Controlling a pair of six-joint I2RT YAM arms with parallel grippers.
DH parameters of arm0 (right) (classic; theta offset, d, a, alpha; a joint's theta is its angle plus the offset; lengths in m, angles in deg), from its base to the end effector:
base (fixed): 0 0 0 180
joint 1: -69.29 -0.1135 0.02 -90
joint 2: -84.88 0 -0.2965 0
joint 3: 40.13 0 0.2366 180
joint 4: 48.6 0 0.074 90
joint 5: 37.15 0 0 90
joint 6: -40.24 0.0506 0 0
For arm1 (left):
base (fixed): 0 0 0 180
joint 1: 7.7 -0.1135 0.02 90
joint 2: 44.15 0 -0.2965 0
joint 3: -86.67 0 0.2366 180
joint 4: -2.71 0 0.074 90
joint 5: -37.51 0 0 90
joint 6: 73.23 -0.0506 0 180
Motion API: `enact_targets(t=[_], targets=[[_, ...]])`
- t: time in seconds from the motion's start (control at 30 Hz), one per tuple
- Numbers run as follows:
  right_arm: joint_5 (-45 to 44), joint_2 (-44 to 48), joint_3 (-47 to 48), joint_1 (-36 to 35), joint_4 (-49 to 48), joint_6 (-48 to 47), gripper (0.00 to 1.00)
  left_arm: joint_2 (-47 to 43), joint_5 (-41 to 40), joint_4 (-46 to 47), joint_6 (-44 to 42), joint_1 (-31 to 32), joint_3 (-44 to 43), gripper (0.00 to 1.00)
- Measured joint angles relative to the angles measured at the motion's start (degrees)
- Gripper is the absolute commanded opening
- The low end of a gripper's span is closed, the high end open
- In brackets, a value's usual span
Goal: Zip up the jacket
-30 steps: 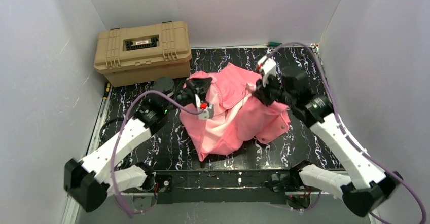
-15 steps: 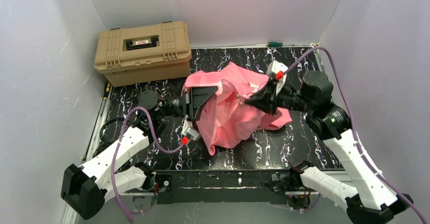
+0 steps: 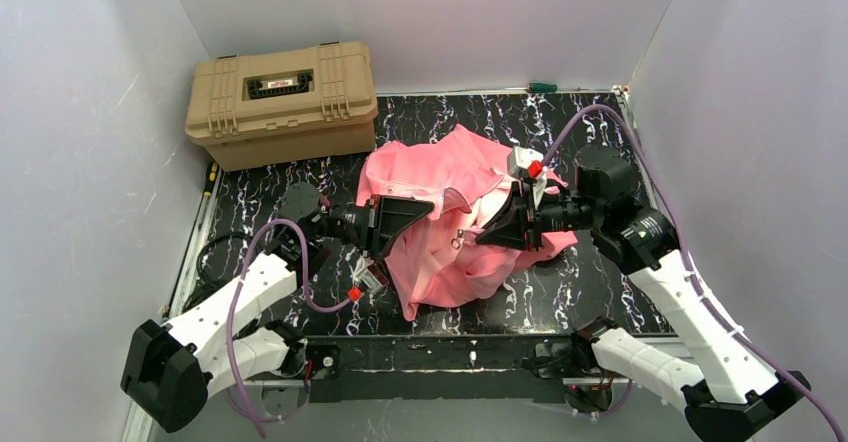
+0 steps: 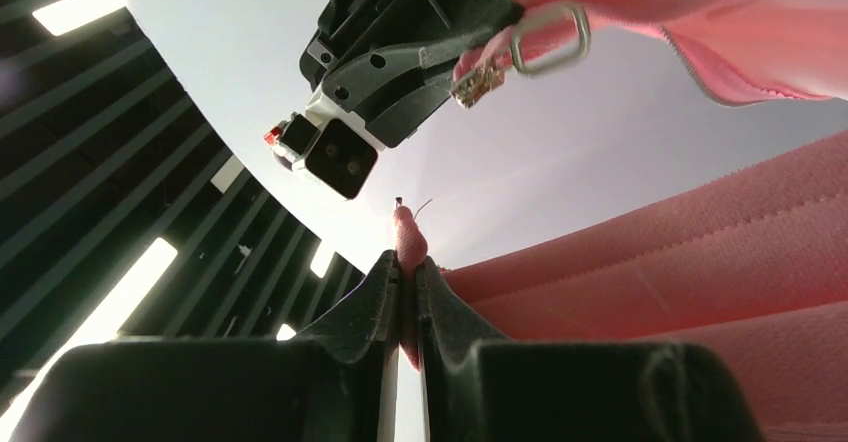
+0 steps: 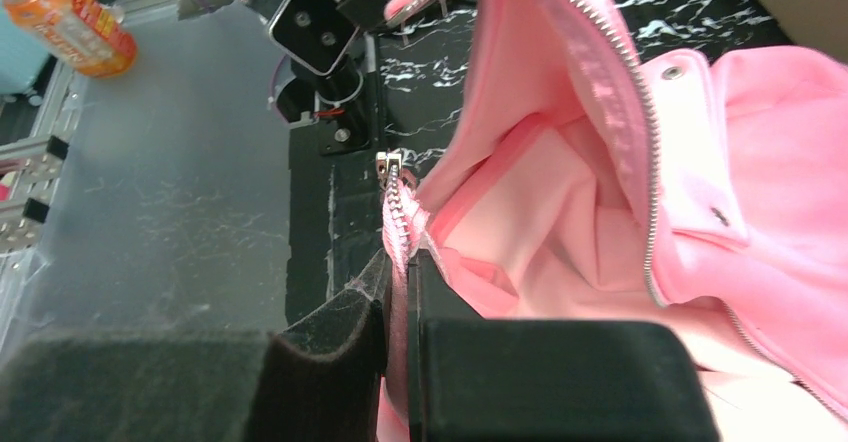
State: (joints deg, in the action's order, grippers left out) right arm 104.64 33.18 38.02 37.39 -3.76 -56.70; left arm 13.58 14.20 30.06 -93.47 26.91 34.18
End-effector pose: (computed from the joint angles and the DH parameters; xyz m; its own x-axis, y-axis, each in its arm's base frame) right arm 0.1046 0.1120 0.4184 -0.1499 -0.1813 -0.9719 -0.9852 0.1100 0.1314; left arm 0.1254 -0.1430 0.3780 0.7607 -0.0739 0.6448 -0.6107 0.2551 0.7497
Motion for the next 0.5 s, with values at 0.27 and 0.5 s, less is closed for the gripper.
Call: enact_targets(t=[0.27,0.5], targets=[[3.19,0.22,-5.09,-0.48,-5.99,5.95,0.01,2.99,0.24,0.11,-3.91,0.00,0.00,0.00],[5.38,-0.59,-7.89,-0.50,-18.01,15.34,0.01,3.89,0.20,-0.13,-6.64,0.00,0.00,0.00]])
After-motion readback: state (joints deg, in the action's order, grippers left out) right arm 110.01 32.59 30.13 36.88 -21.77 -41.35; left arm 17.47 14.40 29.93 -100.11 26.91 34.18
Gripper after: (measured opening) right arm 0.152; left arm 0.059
